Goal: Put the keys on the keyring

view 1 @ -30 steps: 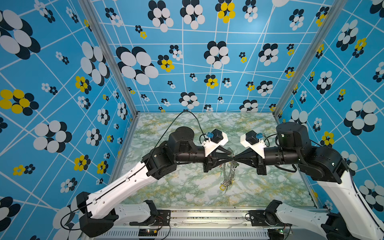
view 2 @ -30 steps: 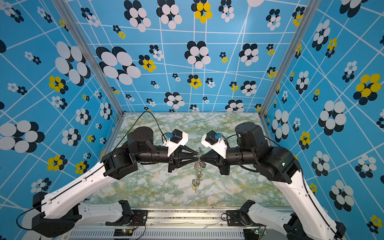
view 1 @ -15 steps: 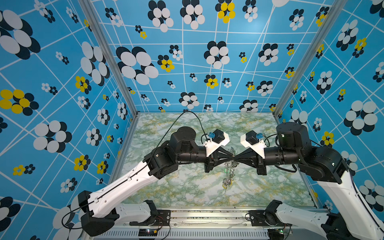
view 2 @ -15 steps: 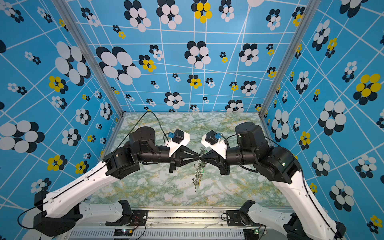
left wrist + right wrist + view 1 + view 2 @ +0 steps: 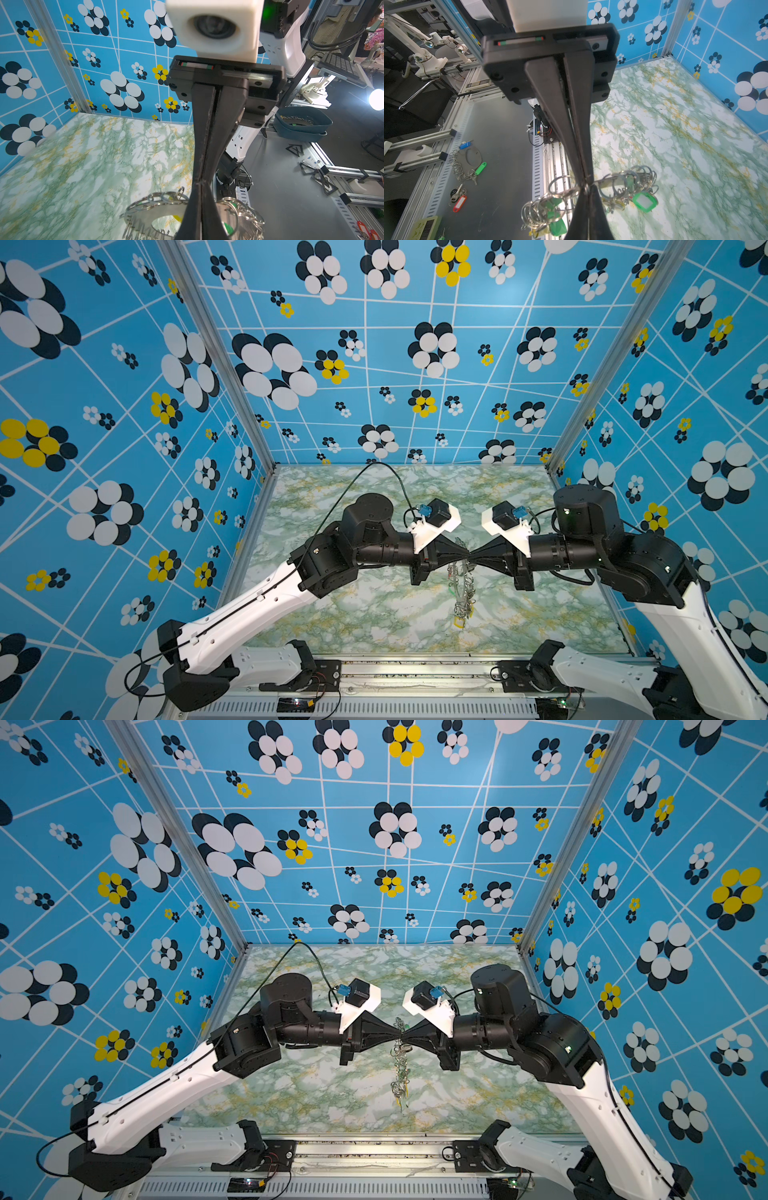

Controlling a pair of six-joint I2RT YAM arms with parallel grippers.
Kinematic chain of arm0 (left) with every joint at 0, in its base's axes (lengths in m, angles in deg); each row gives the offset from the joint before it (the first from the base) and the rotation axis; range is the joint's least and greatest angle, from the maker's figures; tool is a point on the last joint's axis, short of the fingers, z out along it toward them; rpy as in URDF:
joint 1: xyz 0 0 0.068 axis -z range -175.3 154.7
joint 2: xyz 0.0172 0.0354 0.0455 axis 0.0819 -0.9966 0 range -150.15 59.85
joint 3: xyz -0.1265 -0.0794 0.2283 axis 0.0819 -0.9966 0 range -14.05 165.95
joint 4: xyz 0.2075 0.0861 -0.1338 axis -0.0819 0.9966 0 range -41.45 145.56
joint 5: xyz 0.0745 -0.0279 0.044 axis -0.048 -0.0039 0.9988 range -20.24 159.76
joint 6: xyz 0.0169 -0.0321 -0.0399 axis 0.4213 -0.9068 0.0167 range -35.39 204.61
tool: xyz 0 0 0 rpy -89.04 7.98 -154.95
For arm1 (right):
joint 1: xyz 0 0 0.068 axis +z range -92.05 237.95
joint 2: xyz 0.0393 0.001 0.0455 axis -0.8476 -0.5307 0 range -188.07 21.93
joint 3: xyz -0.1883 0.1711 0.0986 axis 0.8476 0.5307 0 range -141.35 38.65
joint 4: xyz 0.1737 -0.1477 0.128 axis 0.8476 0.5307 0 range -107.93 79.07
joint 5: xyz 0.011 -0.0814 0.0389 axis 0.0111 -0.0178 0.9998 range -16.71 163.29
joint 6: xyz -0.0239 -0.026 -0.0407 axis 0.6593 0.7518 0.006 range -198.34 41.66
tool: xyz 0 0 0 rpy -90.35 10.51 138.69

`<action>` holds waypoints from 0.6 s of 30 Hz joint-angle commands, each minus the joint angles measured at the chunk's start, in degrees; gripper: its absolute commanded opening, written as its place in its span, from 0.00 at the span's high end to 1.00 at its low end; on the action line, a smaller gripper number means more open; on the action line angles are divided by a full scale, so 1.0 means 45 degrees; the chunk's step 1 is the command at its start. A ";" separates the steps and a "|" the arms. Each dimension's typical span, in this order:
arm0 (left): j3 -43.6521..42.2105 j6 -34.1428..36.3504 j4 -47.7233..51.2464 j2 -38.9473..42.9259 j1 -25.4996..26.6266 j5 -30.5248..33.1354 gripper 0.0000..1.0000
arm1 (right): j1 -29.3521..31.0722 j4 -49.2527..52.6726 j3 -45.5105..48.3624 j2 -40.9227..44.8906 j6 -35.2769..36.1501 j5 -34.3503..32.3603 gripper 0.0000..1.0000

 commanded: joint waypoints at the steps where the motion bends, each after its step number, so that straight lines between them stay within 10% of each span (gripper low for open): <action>1: 0.0121 -0.0038 -0.0579 0.0065 0.0099 -0.0257 1.00 | 0.0055 -0.0537 0.0000 0.0071 -0.0045 0.0311 1.00; 10: -0.0426 -0.0135 -0.1658 0.0425 0.0099 -0.0321 1.00 | 0.0048 -0.0536 -0.0058 0.0091 -0.0122 0.0106 1.00; 18: -0.1210 -0.0369 -0.3160 0.1061 0.0021 -0.0182 1.00 | 0.0047 -0.0401 -0.0117 0.0383 -0.0119 -0.0351 0.70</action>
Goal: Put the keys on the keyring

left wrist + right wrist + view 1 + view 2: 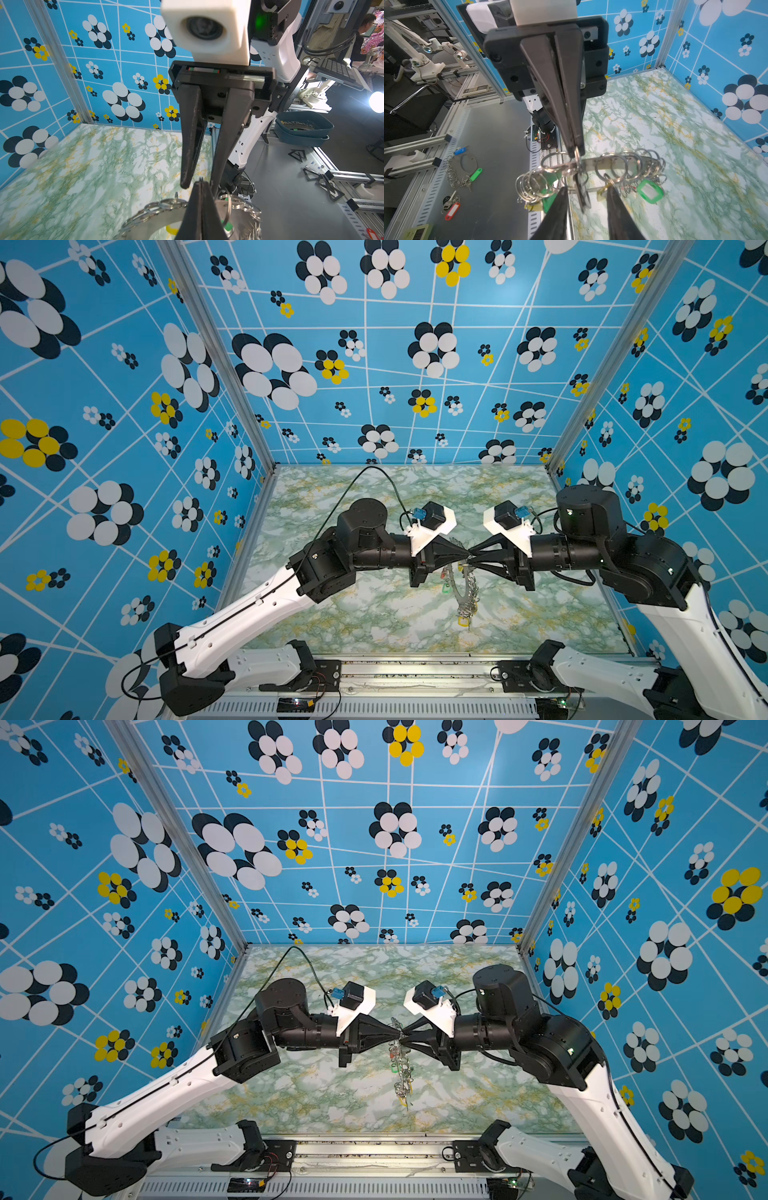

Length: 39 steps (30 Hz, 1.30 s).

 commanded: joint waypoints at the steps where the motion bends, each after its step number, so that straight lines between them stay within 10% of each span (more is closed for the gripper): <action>1: -0.0232 -0.0300 -0.1786 0.0561 0.0002 -0.0175 1.00 | 0.0045 -0.0244 -0.0117 0.0272 -0.0003 -0.0208 0.70; 22: -0.0813 -0.0916 -0.4005 0.0633 -0.0155 -0.0358 1.00 | 0.0038 -0.1379 0.0972 0.0825 -0.0469 0.0672 0.67; 30: -0.0933 -0.0956 -0.4254 0.0688 -0.0155 -0.0146 1.00 | 0.0046 -0.1650 0.0997 0.0888 -0.0617 0.0861 1.00; 39: -0.1825 -0.1441 -0.6206 0.0764 -0.0214 0.0458 1.00 | 0.0033 -0.2021 0.1425 0.0827 -0.1012 0.1556 1.00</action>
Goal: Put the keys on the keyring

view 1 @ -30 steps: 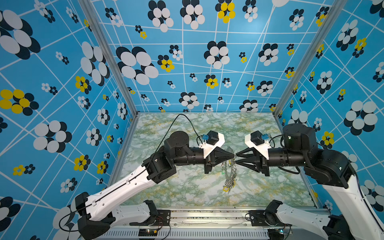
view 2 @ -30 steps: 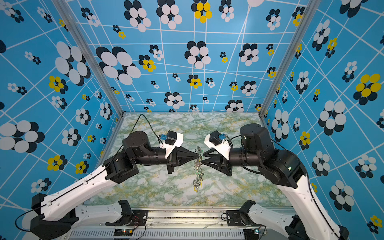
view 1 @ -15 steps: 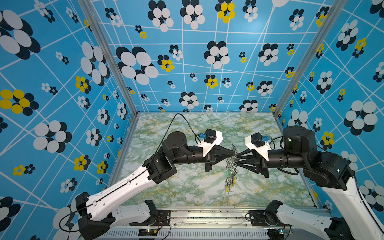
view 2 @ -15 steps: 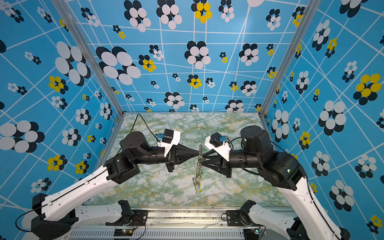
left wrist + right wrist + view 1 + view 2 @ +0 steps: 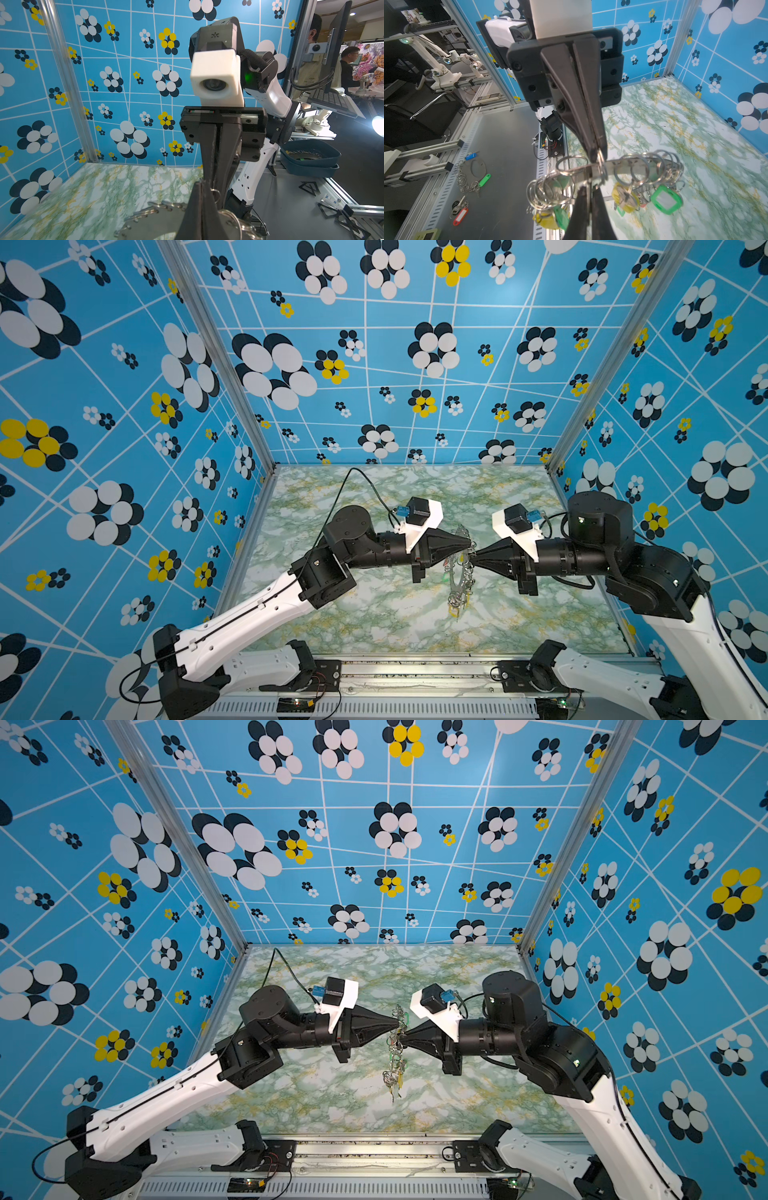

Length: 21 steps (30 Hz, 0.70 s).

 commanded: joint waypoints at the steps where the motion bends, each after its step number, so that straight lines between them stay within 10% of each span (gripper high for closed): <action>1: -0.0360 -0.0531 -0.2165 0.0267 -0.0138 0.0286 1.00 | 0.0053 -0.0625 0.0400 0.0013 -0.0419 0.0725 1.00; 21: -0.1067 -0.2055 -0.5184 -0.0473 -0.0122 0.0100 1.00 | 0.0180 -0.3072 0.1256 -0.0589 -0.1480 0.1727 1.00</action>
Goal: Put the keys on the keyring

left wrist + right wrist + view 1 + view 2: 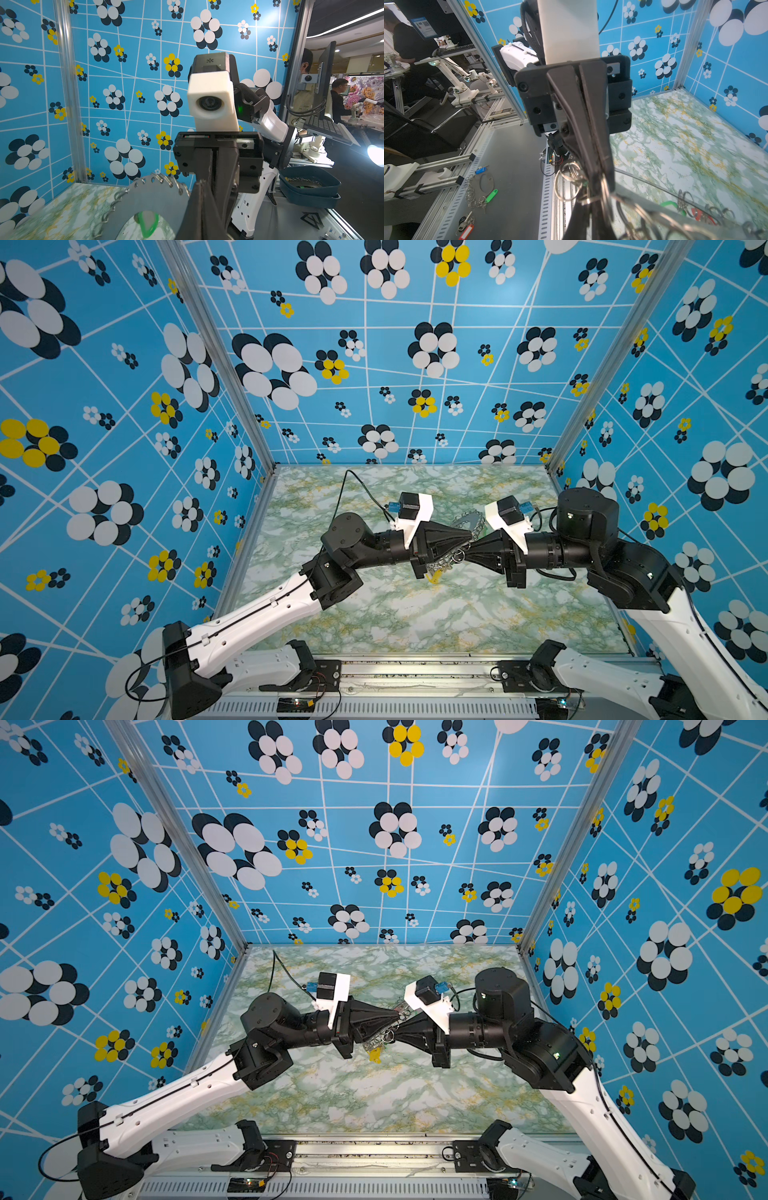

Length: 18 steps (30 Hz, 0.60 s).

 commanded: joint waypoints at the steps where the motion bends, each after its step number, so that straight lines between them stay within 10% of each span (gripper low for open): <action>1: -0.0020 -0.0368 -0.1815 -0.0259 0.0034 0.0122 1.00 | 0.0233 -0.0739 0.0294 -0.0449 -0.0368 0.0765 1.00; 14: -0.0392 -0.0428 -0.2250 -0.0215 -0.0003 0.0109 1.00 | 0.0435 0.0185 -0.0126 -0.0445 0.0022 -0.0149 0.99; 18: -0.0454 -0.0202 -0.2007 0.0078 -0.0083 0.0200 1.00 | 0.0436 0.0886 -0.0375 0.0093 0.0310 -0.1004 0.74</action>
